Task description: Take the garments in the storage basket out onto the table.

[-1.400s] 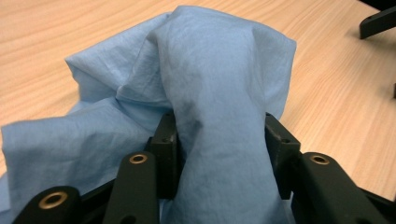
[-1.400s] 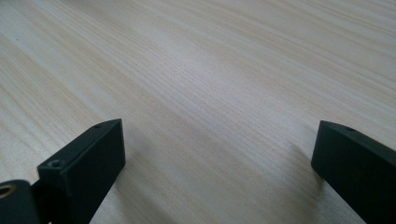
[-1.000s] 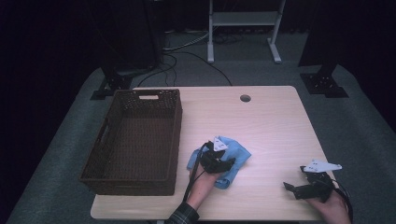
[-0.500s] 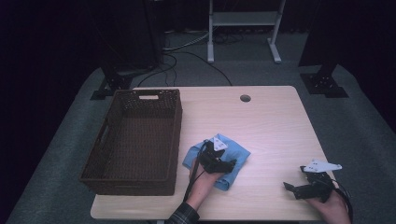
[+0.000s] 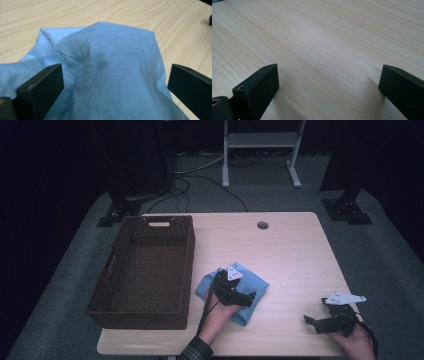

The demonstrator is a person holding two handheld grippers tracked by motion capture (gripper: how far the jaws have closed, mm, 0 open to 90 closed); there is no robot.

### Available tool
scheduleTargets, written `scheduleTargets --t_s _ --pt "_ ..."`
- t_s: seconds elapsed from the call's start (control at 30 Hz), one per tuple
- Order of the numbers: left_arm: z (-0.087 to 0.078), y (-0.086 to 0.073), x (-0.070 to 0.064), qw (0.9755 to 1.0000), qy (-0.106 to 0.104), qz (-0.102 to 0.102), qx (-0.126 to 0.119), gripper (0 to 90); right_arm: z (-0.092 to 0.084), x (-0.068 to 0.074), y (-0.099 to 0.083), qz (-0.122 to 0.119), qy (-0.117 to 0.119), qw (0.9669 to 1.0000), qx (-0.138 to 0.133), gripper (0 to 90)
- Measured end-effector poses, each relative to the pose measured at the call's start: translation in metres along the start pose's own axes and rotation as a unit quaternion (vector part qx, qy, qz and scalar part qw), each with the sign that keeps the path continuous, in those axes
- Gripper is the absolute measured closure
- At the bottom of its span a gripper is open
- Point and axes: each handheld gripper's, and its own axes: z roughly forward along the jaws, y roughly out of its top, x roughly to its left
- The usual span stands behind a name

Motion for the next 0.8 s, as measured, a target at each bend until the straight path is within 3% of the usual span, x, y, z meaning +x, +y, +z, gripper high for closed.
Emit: scheduleTargets --t_s 0.13,0.3,0.43,0.8 --pt "-0.008 0.006 -0.002 0.9999 0.0 0.012 -0.005 0.0 0.0 0.0 0.0 0.0 0.0 1.0 0.0 1.8" --pt "-0.018 0.011 -0.002 0.9998 -0.004 0.011 -0.019 0.0 0.0 0.0 0.0 0.0 0.0 1.0 0.0 1.8" --pt "-0.025 0.013 -0.002 0.9997 -0.005 0.015 -0.017 0.0 0.0 0.0 0.0 0.0 0.0 1.0 0.0 1.8" --pt "-0.052 0.012 -0.006 0.9989 -0.005 0.029 -0.036 0.0 0.0 0.0 0.0 0.0 0.0 1.0 0.0 1.8"
